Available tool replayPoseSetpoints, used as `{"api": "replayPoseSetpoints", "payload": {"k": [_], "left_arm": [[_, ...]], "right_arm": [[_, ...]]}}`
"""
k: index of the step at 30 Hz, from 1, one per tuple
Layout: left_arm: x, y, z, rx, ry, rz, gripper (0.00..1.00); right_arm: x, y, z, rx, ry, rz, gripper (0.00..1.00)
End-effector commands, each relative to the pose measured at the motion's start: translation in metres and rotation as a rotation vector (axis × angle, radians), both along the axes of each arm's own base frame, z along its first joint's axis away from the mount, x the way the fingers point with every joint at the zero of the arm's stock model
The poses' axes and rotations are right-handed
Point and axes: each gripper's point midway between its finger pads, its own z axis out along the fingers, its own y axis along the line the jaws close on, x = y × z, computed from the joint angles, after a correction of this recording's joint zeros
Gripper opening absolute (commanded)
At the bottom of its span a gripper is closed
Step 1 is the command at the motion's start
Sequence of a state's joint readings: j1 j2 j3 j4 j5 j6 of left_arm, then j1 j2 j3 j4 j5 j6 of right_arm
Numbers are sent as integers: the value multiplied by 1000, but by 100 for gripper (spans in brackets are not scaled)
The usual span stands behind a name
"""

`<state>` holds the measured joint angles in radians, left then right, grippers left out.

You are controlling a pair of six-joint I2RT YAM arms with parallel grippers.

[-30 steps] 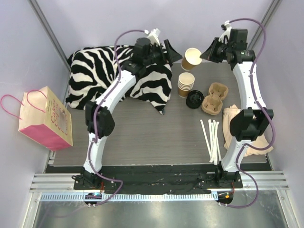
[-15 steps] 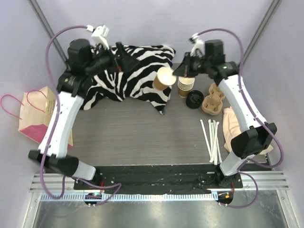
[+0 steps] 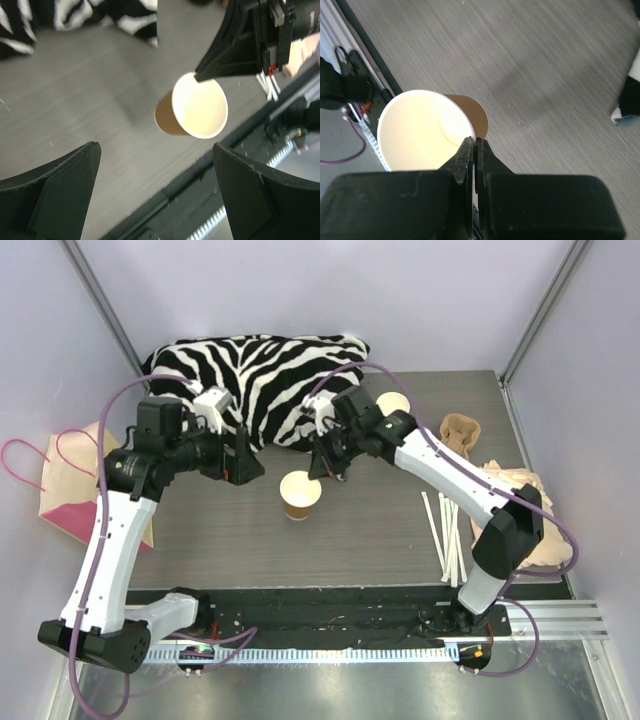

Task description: Pack the takeout coffee

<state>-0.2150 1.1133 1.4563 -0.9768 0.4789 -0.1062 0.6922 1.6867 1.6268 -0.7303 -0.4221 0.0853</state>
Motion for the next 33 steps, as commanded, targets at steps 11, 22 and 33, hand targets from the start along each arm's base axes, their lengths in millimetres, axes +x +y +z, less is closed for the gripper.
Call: {"api": "replayPoseSetpoints", "payload": {"k": [11,22,33], "left_arm": [[-7,0,-66,18,220,-99,100],[2,-3,-74,-15,229,-105,100],[4,-5,-74,-34,231,-112,100]], "right_arm": [[13,16,-77,-132,-29,43,1],[15,9,-107,-154,-48,17,9],[15,7,-87,-143,-82,28,35]]}}
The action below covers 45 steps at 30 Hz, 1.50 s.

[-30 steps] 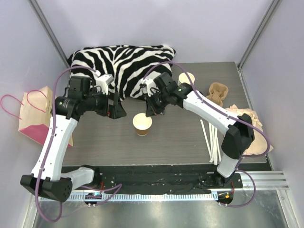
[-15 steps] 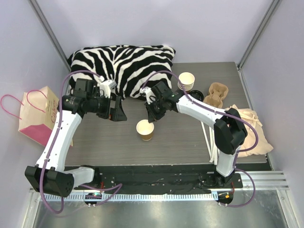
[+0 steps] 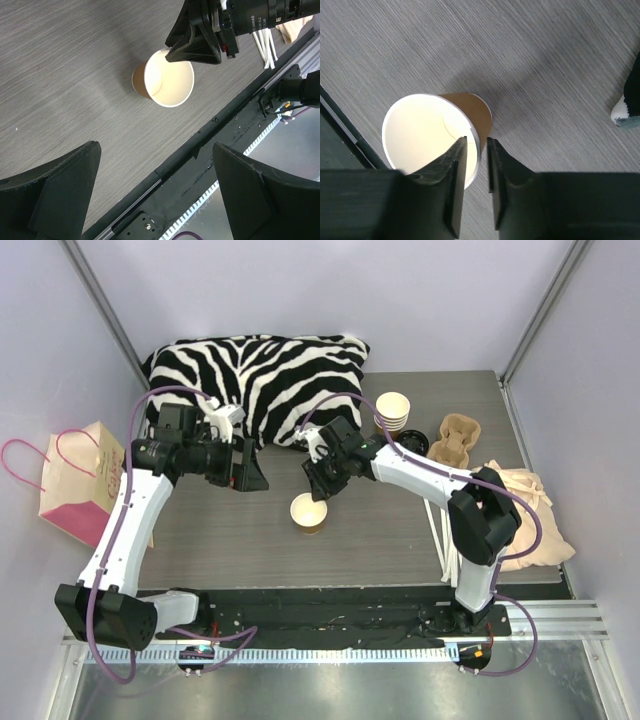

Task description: Pack the takeout coffee

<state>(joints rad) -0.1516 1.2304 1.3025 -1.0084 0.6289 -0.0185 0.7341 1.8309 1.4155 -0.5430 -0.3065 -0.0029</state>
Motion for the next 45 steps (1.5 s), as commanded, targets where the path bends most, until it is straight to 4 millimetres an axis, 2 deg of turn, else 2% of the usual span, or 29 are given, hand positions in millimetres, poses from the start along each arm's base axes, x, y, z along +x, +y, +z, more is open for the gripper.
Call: {"api": "replayPoseSetpoints", "payload": {"k": [1,4,6,7,8,9,10,11,13,14,17,18,21,22,23,25,26,32,40,45], "left_arm": [[5,-3,6,-29,-28,-12,100],[6,-2,8,-28,-31,-10,99],[6,-2,10,-28,-36,-13,100],[7,-2,11,-29,-39,-12,100],[8,-3,14,-29,-50,-15,100],[8,-2,15,-27,-55,-17,100],[10,-2,16,-26,-56,-16,100],[12,-3,20,-28,-70,-17,99],[15,-3,23,-30,-78,-17,100],[17,-4,26,-32,-85,-18,100],[20,-8,28,-55,-84,-31,100],[20,-10,30,-70,-85,-39,100],[23,-14,31,-88,-77,-45,100],[24,-14,30,-89,-77,-44,100],[25,-14,30,-92,-75,-42,100],[26,-14,30,-96,-78,-39,100],[27,-14,29,-94,-77,-38,100],[27,-14,28,-92,-75,-39,100],[28,-16,26,-101,-67,-47,99],[30,-17,24,-105,-59,-50,100]], "right_arm": [[7,4,38,49,-87,5,40],[9,-1,59,73,-111,3,56],[17,-8,83,115,-131,-13,67],[19,-14,91,133,-116,-20,71],[35,-29,106,168,-121,-66,75],[36,-37,122,226,-98,-68,83],[46,-48,135,260,-97,-109,84],[69,-80,142,273,-110,-197,86],[81,-111,157,291,-128,-253,87],[98,-147,160,287,-143,-333,87],[109,-194,162,254,-160,-406,86],[112,-218,158,231,-154,-451,86],[124,-249,154,154,-194,-499,82],[129,-266,153,124,-212,-533,81],[137,-279,140,60,-213,-567,79],[143,-289,131,9,-204,-588,75],[147,-293,119,-21,-179,-600,72],[161,-296,79,-53,-99,-621,66],[177,-298,57,-58,-87,-640,58],[183,-297,46,-67,-77,-631,56]]}}
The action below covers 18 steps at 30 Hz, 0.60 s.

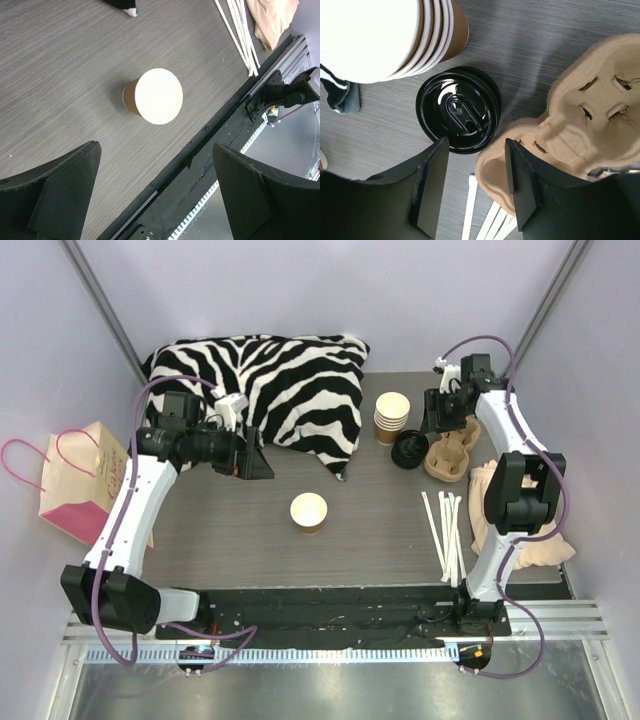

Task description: Pack the takeout coffee

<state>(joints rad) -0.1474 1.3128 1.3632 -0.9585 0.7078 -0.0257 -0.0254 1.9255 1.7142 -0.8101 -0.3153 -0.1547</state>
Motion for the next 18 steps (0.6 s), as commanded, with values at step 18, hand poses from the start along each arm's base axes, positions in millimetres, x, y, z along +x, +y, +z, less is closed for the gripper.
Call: {"api": "replayPoseSetpoints", "payload": {"k": [18], "left_arm": [[13,-6,11,-42,-31,-18,100]], "right_arm": [[28,10,-20,-87,-35,36,49]]}}
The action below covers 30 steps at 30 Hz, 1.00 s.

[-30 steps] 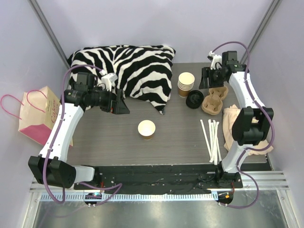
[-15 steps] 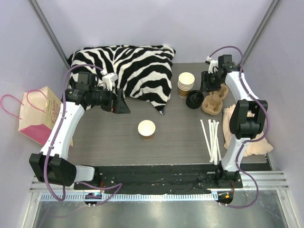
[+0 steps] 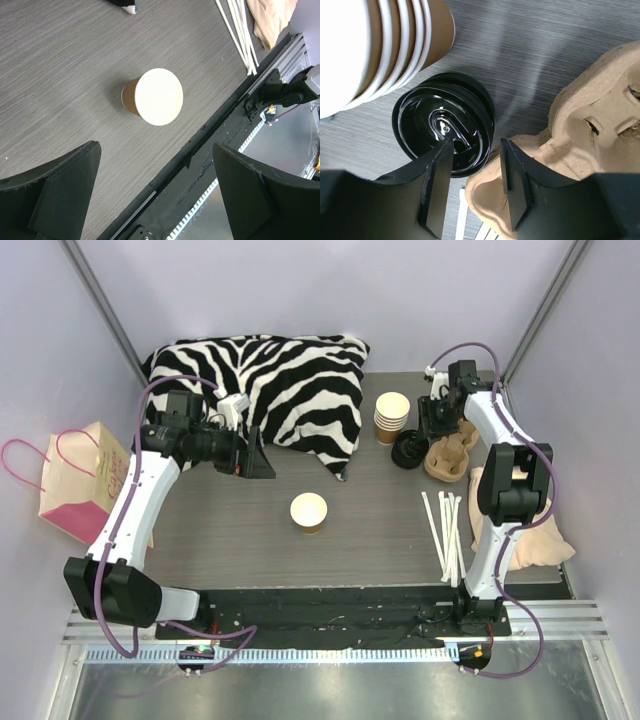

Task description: Pack the takeout coffee

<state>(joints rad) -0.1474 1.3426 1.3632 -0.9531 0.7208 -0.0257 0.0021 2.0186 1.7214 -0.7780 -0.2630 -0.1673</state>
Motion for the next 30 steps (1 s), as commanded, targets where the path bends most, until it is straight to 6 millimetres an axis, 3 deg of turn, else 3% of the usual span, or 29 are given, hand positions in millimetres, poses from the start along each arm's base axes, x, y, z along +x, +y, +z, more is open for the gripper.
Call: {"api": "replayPoseSetpoints", "payload": {"k": [1,6,21,30], "left_arm": [[10,-4,17,-37,-56,-10,100],[11,-5,17,-38,-56,-13,100],[12,-6,17,-44,-52,-18,100],[12,-6,16,-42,-50,-22,100]], "right_arm": [[18,8,16,-37,-82,31,49],[19,12,13,-42,-79,36,42],[23,6,12,-74,-82,21,43],[23,15,36,-26,-128,44,43]]}}
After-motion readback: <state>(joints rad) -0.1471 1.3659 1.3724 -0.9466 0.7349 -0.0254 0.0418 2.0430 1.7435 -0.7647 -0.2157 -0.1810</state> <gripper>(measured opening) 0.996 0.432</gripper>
